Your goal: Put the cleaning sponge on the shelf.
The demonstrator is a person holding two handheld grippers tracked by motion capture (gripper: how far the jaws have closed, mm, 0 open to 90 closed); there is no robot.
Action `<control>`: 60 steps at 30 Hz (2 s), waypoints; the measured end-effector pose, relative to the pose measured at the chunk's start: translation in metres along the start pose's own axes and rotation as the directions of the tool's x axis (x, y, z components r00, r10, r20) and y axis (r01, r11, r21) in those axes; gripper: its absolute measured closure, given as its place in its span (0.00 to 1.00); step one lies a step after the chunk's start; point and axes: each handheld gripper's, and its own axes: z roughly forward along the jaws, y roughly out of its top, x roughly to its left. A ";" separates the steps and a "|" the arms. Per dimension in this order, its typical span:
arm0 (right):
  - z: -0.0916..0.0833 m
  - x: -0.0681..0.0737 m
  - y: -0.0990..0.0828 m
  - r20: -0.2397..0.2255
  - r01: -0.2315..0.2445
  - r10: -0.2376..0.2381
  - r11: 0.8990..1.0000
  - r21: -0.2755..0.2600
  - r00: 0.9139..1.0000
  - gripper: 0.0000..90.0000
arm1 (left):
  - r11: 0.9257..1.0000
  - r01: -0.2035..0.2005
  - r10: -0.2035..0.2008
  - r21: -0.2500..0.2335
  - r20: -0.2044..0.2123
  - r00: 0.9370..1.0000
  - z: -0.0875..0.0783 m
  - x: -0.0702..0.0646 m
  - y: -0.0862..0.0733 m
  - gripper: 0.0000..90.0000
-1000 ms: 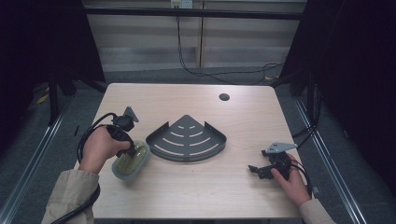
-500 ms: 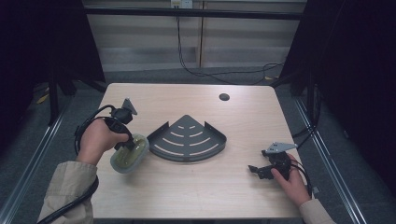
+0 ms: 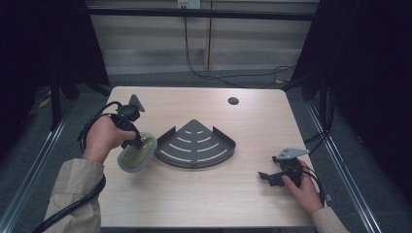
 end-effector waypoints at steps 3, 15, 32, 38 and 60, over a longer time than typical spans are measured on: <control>0.000 0.000 0.000 0.000 0.001 -0.001 1.000 0.000 1.000 0.12 | 1.000 0.000 0.000 -0.002 0.001 1.000 0.000 0.000 0.002 0.80; 0.000 0.000 0.000 0.000 0.000 0.000 1.000 0.000 1.000 0.12 | 0.999 -0.010 0.011 -0.030 0.004 1.000 -0.004 -0.002 0.017 0.80; 0.000 0.000 0.000 -0.001 0.001 -0.001 1.000 0.001 1.000 0.12 | 0.999 -0.034 0.034 -0.026 -0.002 0.999 0.001 -0.008 0.038 0.80; 0.000 0.000 0.000 0.000 0.002 -0.002 1.000 0.001 1.000 0.12 | 0.999 -0.045 0.045 -0.026 -0.003 0.999 0.003 -0.011 0.044 0.80; 0.000 0.000 0.000 0.000 0.000 0.000 1.000 0.002 1.000 0.12 | 0.995 -0.101 0.101 -0.020 -0.008 0.995 0.013 -0.027 0.069 0.80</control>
